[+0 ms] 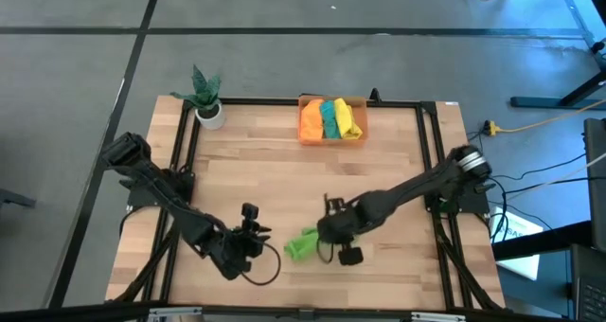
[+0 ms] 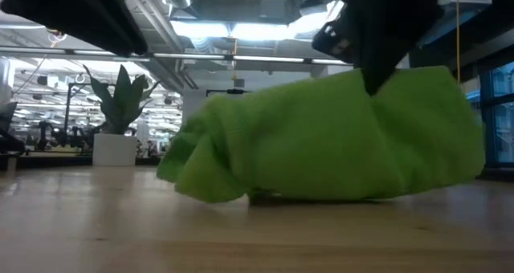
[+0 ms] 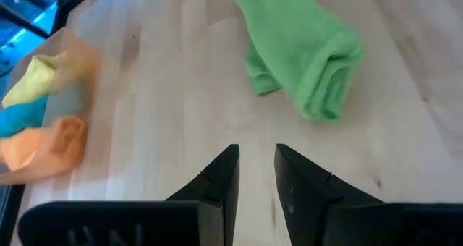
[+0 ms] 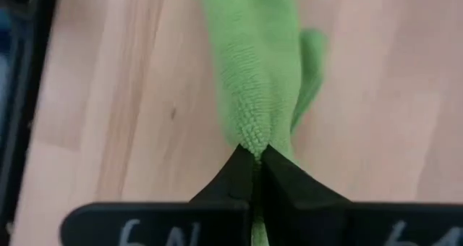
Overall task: Roll microfiber towels into tight, uniform cylinder then place into a basket
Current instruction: Roll the green microfiber towel
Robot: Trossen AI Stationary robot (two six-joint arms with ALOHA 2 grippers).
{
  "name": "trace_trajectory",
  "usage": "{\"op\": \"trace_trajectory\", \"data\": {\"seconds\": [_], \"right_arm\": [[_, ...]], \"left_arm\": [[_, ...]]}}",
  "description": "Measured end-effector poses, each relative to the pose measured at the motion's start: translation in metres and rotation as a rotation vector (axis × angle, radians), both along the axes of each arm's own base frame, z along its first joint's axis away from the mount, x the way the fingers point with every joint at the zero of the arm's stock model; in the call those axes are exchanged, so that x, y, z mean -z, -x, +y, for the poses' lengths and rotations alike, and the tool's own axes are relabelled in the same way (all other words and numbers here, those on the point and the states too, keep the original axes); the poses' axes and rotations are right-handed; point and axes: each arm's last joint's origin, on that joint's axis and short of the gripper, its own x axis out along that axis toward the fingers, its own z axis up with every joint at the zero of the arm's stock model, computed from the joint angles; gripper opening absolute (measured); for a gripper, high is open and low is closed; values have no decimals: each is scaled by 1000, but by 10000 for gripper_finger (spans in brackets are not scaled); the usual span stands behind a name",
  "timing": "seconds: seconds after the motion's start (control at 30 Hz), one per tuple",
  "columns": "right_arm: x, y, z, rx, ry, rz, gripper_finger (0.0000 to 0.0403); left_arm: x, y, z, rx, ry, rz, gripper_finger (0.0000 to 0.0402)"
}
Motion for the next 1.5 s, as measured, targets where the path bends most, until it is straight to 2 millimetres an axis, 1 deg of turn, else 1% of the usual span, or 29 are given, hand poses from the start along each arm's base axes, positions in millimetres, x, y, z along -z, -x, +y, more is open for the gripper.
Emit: {"op": "trace_trajectory", "data": {"seconds": [0.07,0.17,0.27,0.37,0.5,0.63,0.83,0.93,1.07,1.17,1.33,1.5], "right_arm": [[-1,8,-10,49,-51,-84,12],[8,21,-23,94,-159,-133,12],[27,32,-30,133,-281,-127,12],[47,39,-35,155,-349,-120,12],[67,47,-39,188,-385,-123,12],[77,52,-41,204,-404,-148,12],[93,64,-49,304,-298,-157,12],[96,66,-50,360,-288,-160,12],[96,66,-50,353,-302,-162,14],[96,65,-49,338,-330,-164,25],[95,65,-49,334,-337,-168,61],[95,64,-48,332,-341,-176,115]], "left_arm": [[0,-4,5,-19,-1,1,80],[0,-8,10,-39,-1,6,80],[1,-10,15,-49,-10,17,80],[1,-12,18,-44,-28,25,80],[1,-15,23,-42,-31,42,80],[2,-18,26,-34,4,66,80],[2,-19,27,-35,9,69,80],[2,-19,27,-34,9,69,80],[2,-19,27,-34,9,69,80],[2,-19,27,-34,9,70,80],[2,-19,27,-34,7,72,80],[2,-18,27,-34,5,74,80]]}}
